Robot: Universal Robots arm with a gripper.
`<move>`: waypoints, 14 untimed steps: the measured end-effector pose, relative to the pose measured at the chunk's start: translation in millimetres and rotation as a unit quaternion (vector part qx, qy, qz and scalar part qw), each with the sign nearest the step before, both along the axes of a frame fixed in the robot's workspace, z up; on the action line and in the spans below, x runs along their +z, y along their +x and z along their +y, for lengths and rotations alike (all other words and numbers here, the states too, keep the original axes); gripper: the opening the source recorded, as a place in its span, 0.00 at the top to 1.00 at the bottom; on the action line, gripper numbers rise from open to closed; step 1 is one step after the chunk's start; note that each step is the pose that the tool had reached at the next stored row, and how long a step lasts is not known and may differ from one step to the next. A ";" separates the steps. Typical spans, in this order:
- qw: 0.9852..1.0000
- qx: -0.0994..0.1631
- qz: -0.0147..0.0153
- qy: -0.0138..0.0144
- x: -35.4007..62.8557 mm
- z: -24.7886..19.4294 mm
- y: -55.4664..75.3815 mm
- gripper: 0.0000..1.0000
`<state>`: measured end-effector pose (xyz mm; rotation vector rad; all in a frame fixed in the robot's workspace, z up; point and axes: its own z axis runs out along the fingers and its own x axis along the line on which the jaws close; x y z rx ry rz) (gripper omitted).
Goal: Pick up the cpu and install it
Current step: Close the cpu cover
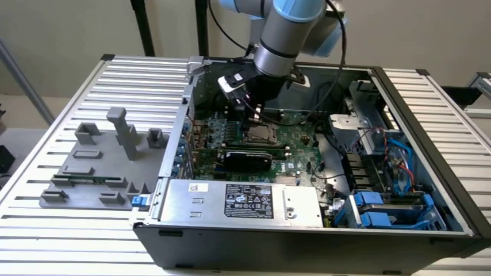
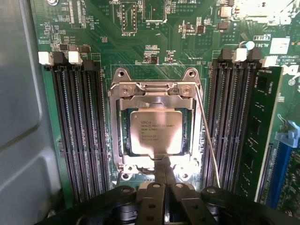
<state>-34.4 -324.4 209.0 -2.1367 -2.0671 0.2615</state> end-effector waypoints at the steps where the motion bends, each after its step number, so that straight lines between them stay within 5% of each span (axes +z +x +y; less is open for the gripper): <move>1: 1.000 0.000 0.000 0.000 3.7 0.0 -0.4 0.89; 7: 1.000 0.000 0.000 0.000 23.0 0.0 -9.9 0.89; 14: 1.000 0.000 0.000 0.000 25.5 0.2 -36.2 0.89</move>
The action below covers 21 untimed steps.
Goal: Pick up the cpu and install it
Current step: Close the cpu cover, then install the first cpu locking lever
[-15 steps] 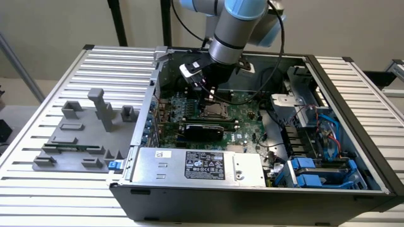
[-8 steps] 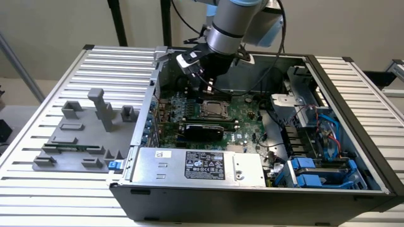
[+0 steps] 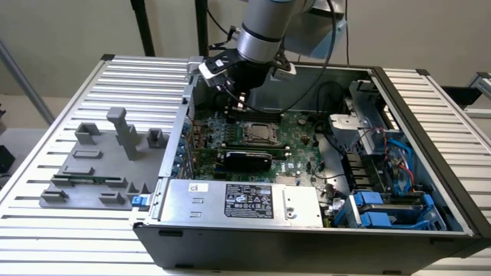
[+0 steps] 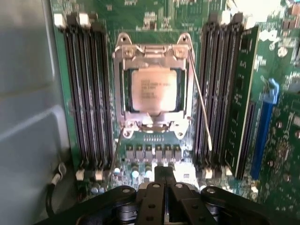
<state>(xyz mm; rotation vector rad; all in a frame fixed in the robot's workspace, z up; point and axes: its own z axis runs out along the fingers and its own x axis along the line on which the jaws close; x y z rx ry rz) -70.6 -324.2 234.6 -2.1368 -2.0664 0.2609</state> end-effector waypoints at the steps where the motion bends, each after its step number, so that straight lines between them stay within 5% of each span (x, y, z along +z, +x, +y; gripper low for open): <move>1: 1.000 0.000 0.000 0.000 0.0 0.1 -4.0 0.89; 11: 0.999 -0.049 0.000 0.001 -0.3 0.2 -13.2 0.89; 21: 0.993 -0.117 0.000 0.003 0.6 0.2 -13.2 0.89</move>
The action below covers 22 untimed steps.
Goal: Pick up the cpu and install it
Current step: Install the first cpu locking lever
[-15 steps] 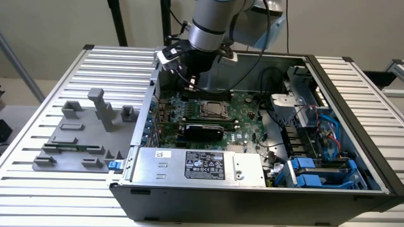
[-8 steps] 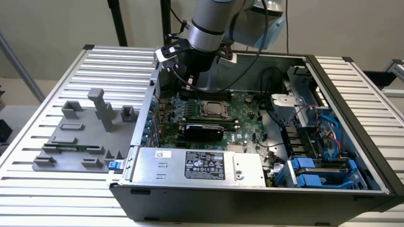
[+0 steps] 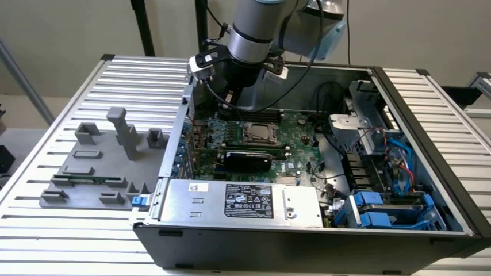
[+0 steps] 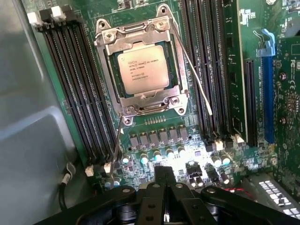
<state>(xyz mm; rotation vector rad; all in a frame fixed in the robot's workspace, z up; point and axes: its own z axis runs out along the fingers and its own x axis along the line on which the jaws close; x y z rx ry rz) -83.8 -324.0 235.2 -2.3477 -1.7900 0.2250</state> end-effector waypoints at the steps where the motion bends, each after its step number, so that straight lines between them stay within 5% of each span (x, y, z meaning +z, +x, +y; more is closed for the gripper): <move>1: 1.000 -0.005 0.000 0.001 1.1 0.0 0.0 0.89; 12: 0.998 -0.061 0.000 0.006 16.2 0.0 -0.1 0.89; 22: 0.992 -0.126 0.000 0.016 16.2 0.0 -0.1 0.89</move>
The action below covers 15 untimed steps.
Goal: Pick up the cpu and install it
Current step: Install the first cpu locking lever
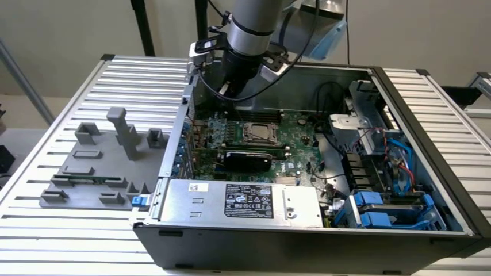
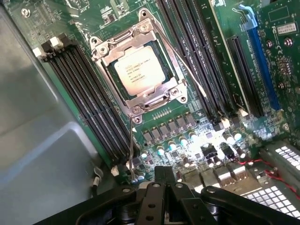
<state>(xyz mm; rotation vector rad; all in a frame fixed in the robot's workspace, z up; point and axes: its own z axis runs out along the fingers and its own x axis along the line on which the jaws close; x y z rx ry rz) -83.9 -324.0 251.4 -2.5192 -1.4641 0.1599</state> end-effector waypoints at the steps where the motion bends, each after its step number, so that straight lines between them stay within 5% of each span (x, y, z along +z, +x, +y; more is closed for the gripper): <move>1: 1.000 -0.007 0.000 0.001 0.0 0.0 0.0 0.89; 6: 0.999 -0.043 0.000 0.004 0.0 0.0 0.0 0.89; 15: 0.997 -0.079 0.000 0.016 0.0 -0.9 -1.7 0.89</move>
